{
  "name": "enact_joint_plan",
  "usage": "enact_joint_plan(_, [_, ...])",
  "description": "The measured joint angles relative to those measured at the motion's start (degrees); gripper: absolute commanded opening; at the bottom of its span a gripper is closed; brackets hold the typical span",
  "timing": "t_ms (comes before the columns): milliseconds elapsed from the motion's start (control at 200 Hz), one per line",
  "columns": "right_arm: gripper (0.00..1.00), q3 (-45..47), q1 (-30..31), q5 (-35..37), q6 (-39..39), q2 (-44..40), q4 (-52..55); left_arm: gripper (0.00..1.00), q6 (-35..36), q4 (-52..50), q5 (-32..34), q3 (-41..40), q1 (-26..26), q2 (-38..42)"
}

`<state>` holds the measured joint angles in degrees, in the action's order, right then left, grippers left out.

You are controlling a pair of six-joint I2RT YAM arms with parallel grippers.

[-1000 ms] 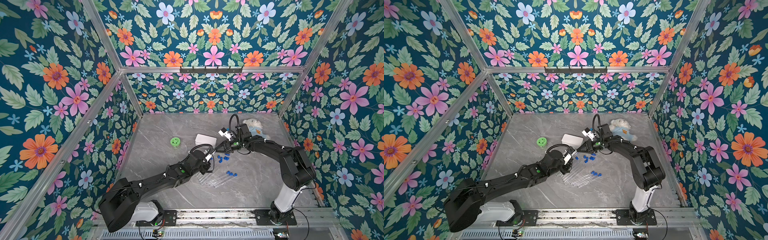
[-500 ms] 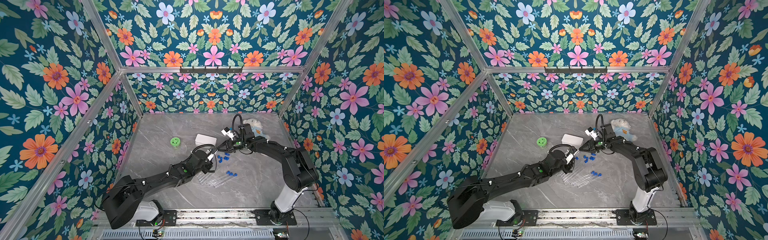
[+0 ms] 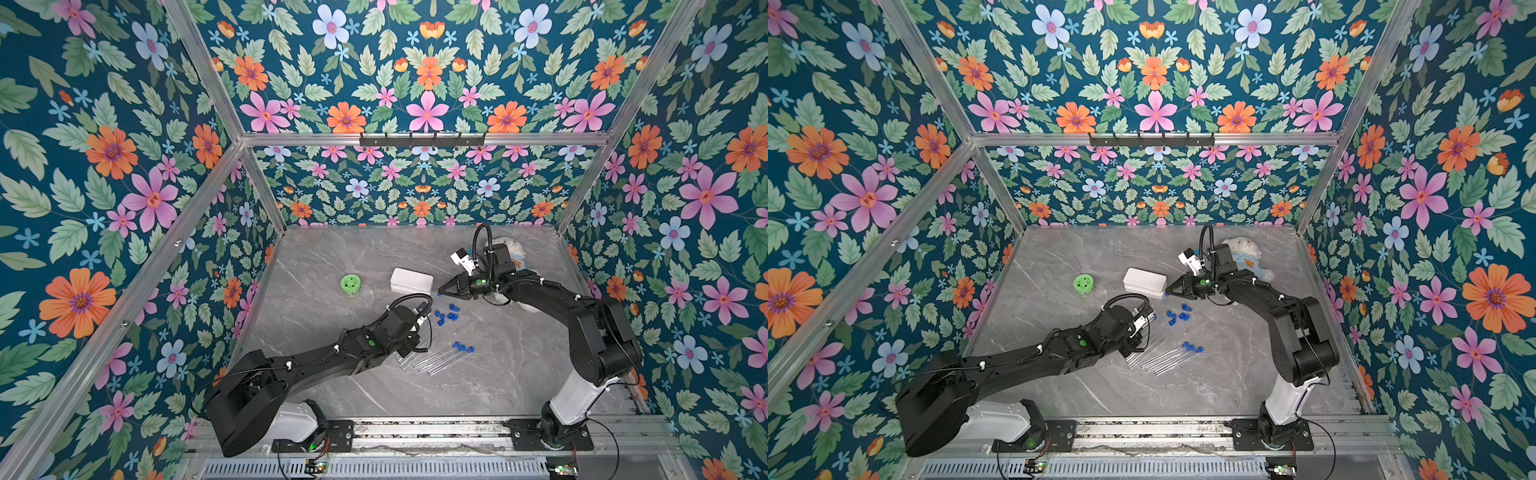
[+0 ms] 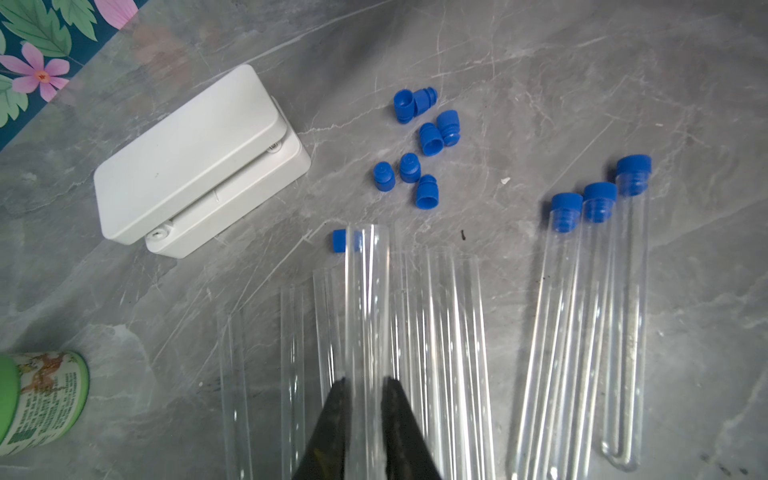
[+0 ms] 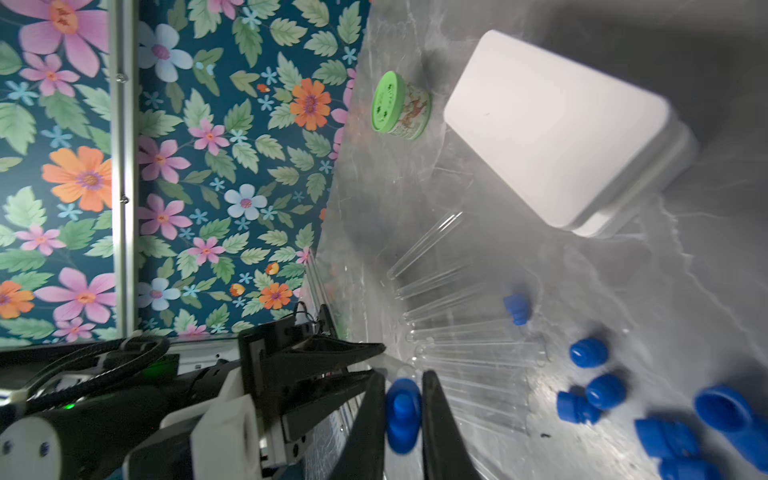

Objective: Remove stoppers from test tubes
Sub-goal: Open the stopper on the test tube, then place the test tube at the center of the board, then place the stopper at the center of the board.

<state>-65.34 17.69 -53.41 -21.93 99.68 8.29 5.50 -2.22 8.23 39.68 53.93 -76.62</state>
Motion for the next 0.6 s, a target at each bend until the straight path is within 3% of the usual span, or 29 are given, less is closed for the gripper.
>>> enact_joint_plan(245, [0.03, -4.07, 0.90, 12.68, 5.86, 2.99, 11.37, 0.00, -0.94, -0.09, -0.07, 0.13, -0.04, -0.81])
enact_joint_plan(600, [0.04, -8.11, 4.13, 22.95, 10.27, 7.37, 18.97, 0.00, -1.31, -0.92, 0.61, 3.65, -0.24, -7.82])
